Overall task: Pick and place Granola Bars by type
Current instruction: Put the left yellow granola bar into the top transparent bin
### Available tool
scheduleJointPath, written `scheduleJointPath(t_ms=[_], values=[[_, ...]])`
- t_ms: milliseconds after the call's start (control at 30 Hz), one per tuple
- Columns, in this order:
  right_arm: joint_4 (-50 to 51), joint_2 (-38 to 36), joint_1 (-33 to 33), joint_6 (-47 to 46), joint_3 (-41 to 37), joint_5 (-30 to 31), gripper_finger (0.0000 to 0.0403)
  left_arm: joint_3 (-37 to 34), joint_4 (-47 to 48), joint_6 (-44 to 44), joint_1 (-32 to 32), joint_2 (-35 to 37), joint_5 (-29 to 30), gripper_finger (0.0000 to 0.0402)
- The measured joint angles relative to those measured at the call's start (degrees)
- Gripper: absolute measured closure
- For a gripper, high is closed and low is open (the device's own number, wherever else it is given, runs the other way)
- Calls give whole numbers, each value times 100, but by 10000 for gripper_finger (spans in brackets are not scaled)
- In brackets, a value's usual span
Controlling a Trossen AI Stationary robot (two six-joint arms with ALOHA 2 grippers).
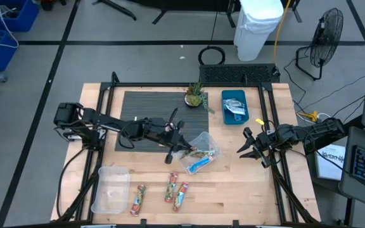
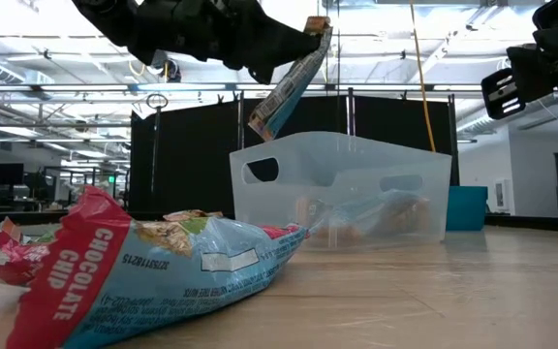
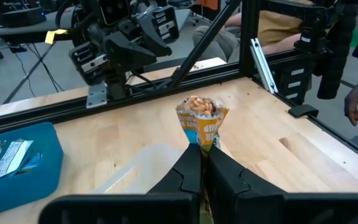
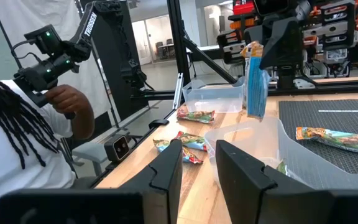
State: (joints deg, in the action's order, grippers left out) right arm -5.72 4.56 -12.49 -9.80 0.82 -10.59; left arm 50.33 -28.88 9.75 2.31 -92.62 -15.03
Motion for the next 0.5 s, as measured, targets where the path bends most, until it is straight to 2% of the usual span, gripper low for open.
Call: scheduleJointPath(t_ms=[133, 500], values=[[0, 0, 0, 0, 2, 1, 314, 0, -2, -87, 0, 0, 9, 371], [2, 2, 0, 0, 1, 0, 314, -2, -2, -279, 0, 0, 9, 367]])
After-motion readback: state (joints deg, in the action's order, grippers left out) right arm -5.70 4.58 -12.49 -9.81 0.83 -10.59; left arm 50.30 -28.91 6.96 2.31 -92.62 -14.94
